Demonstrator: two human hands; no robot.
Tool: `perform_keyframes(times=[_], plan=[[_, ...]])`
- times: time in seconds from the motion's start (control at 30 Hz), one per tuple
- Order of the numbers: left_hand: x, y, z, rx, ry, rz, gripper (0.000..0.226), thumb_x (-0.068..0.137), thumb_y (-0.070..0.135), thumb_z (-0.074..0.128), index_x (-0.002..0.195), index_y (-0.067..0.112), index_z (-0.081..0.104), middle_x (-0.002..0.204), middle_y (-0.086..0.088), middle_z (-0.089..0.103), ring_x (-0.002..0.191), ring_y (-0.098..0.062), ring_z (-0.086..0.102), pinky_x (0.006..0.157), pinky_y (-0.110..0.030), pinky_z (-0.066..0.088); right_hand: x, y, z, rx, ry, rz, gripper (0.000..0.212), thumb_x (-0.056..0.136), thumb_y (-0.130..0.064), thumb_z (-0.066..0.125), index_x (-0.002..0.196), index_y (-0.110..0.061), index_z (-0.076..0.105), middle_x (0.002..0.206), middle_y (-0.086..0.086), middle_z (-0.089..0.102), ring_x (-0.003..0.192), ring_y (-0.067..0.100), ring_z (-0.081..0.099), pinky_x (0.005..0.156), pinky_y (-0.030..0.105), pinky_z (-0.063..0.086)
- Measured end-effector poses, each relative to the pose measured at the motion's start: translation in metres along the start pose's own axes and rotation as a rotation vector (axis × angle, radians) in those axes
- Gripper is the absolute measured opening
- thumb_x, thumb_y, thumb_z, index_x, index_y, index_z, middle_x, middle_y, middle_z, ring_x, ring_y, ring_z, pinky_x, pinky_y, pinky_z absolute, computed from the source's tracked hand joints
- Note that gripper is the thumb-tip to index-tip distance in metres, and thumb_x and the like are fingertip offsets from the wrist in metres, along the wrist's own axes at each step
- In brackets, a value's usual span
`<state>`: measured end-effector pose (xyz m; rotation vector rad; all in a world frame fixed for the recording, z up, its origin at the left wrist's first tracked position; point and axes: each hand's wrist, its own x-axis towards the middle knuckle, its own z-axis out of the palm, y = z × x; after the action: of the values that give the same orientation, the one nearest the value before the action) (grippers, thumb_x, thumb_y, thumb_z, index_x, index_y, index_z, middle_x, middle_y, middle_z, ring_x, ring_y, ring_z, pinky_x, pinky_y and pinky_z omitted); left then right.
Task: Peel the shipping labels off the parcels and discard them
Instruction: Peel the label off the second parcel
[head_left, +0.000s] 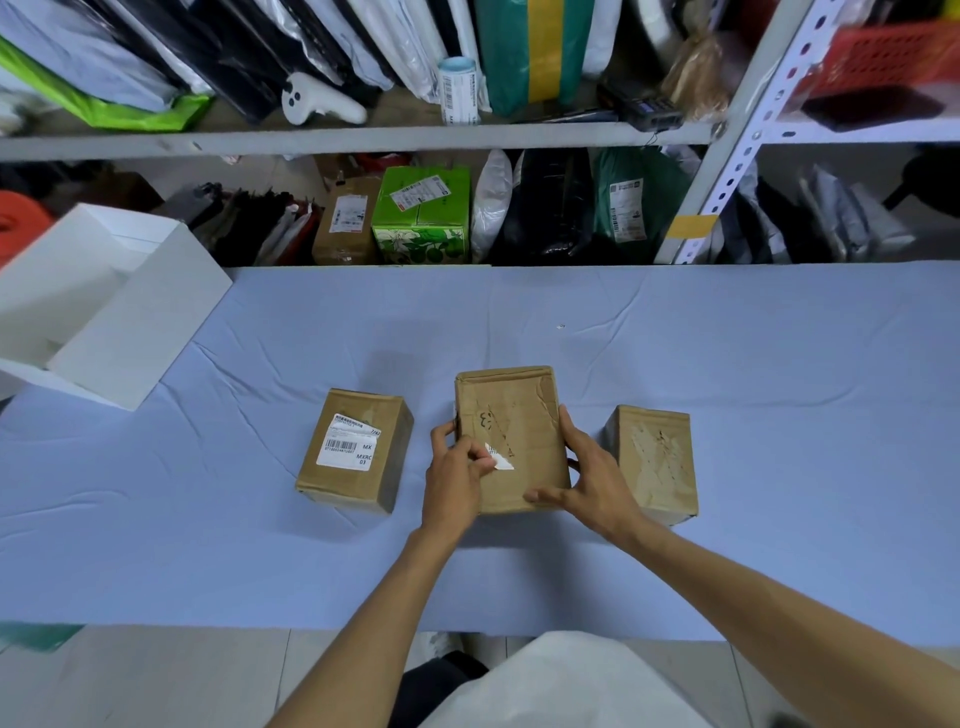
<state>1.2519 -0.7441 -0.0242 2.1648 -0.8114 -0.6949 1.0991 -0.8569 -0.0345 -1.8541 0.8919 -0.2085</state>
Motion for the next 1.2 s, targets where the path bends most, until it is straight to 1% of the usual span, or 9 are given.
perform_keyframes(times=[0.27, 0.4, 0.57, 0.7, 0.8, 0.97, 1.1, 1.17, 1.2], plan=[[0.0015, -0.0003, 0.0026, 0.017, 0.006, -0.013, 0.01, 0.091, 0.014, 0.061, 0.082, 0.013, 0.057, 0.142, 0.001, 0.032, 0.106, -0.021, 0.058, 0.084, -0.022, 0.04, -0.0001, 0.0018, 0.0, 0.0, -0.01, 0.006, 0.12, 0.06, -0.045, 0.085, 0.152, -0.038, 0.007, 0.144, -0.013, 0.042, 0.126, 0.009, 0.046, 0.106, 0.036, 0.044], [0.0022, -0.0004, 0.0028, 0.001, 0.011, -0.022, 0.011, 0.091, 0.013, 0.061, 0.081, 0.014, 0.057, 0.142, 0.0, 0.032, 0.106, -0.02, 0.057, 0.089, -0.025, 0.042, 0.0004, 0.0013, -0.0003, -0.003, -0.01, 0.006, 0.12, 0.061, -0.043, 0.085, 0.152, -0.037, 0.008, 0.144, -0.014, 0.043, 0.125, 0.008, 0.047, 0.105, 0.034, 0.044], [0.001, 0.001, 0.0028, -0.021, 0.014, -0.045, 0.01, 0.092, 0.011, 0.059, 0.082, 0.012, 0.057, 0.141, 0.0, 0.032, 0.107, -0.018, 0.056, 0.085, -0.02, 0.036, 0.0005, 0.0008, -0.0001, -0.006, -0.014, 0.005, 0.12, 0.061, -0.043, 0.085, 0.152, -0.037, 0.007, 0.144, -0.013, 0.043, 0.125, 0.009, 0.047, 0.106, 0.034, 0.044], [0.0023, -0.0011, 0.0042, -0.043, 0.021, -0.05, 0.011, 0.091, 0.012, 0.06, 0.08, 0.011, 0.059, 0.141, 0.001, 0.032, 0.097, -0.012, 0.052, 0.086, -0.021, 0.036, 0.0005, 0.001, 0.0001, 0.006, -0.014, 0.005, 0.12, 0.062, -0.04, 0.086, 0.152, -0.036, 0.008, 0.144, -0.014, 0.043, 0.127, 0.008, 0.046, 0.107, 0.034, 0.042], [0.003, -0.0026, 0.0052, -0.048, 0.021, -0.052, 0.011, 0.09, 0.012, 0.061, 0.08, 0.011, 0.06, 0.141, 0.0, 0.032, 0.095, -0.011, 0.05, 0.087, -0.023, 0.037, 0.0004, 0.0002, 0.0, 0.019, -0.013, 0.004, 0.119, 0.062, -0.039, 0.086, 0.152, -0.035, 0.01, 0.144, -0.016, 0.043, 0.127, 0.006, 0.046, 0.107, 0.032, 0.042], [0.0019, 0.0009, 0.0041, -0.043, 0.03, -0.058, 0.015, 0.092, 0.012, 0.059, 0.078, 0.014, 0.057, 0.142, 0.001, 0.031, 0.094, -0.011, 0.049, 0.085, -0.022, 0.035, -0.0001, -0.0003, 0.0001, 0.02, -0.017, 0.007, 0.119, 0.062, -0.039, 0.086, 0.152, -0.037, 0.009, 0.143, -0.017, 0.044, 0.127, 0.006, 0.046, 0.106, 0.033, 0.043], [0.0009, 0.0007, 0.0033, -0.089, 0.027, -0.036, 0.012, 0.091, 0.013, 0.061, 0.08, 0.016, 0.057, 0.138, 0.0, 0.034, 0.098, -0.006, 0.048, 0.088, -0.021, 0.034, 0.0, -0.0004, -0.0002, 0.017, -0.016, 0.011, 0.119, 0.062, -0.038, 0.086, 0.152, -0.037, 0.008, 0.142, -0.017, 0.043, 0.127, 0.007, 0.046, 0.106, 0.034, 0.044], [0.0001, 0.0007, 0.0007, -0.142, 0.02, -0.003, 0.012, 0.089, 0.011, 0.062, 0.082, 0.02, 0.058, 0.134, -0.001, 0.039, 0.098, -0.004, 0.05, 0.09, -0.02, 0.034, 0.001, -0.0005, -0.0006, 0.02, -0.017, 0.012, 0.119, 0.062, -0.039, 0.086, 0.152, -0.038, 0.008, 0.142, -0.017, 0.044, 0.126, 0.008, 0.047, 0.105, 0.035, 0.045], [0.0002, -0.0004, -0.0013, -0.164, 0.013, 0.018, 0.016, 0.088, 0.01, 0.063, 0.083, 0.025, 0.058, 0.131, -0.002, 0.041, 0.098, -0.003, 0.052, 0.091, -0.02, 0.035, 0.0016, -0.0004, -0.0008, 0.022, -0.019, 0.016, 0.118, 0.062, -0.038, 0.086, 0.151, -0.038, 0.008, 0.142, -0.016, 0.044, 0.125, 0.009, 0.047, 0.105, 0.035, 0.045]])
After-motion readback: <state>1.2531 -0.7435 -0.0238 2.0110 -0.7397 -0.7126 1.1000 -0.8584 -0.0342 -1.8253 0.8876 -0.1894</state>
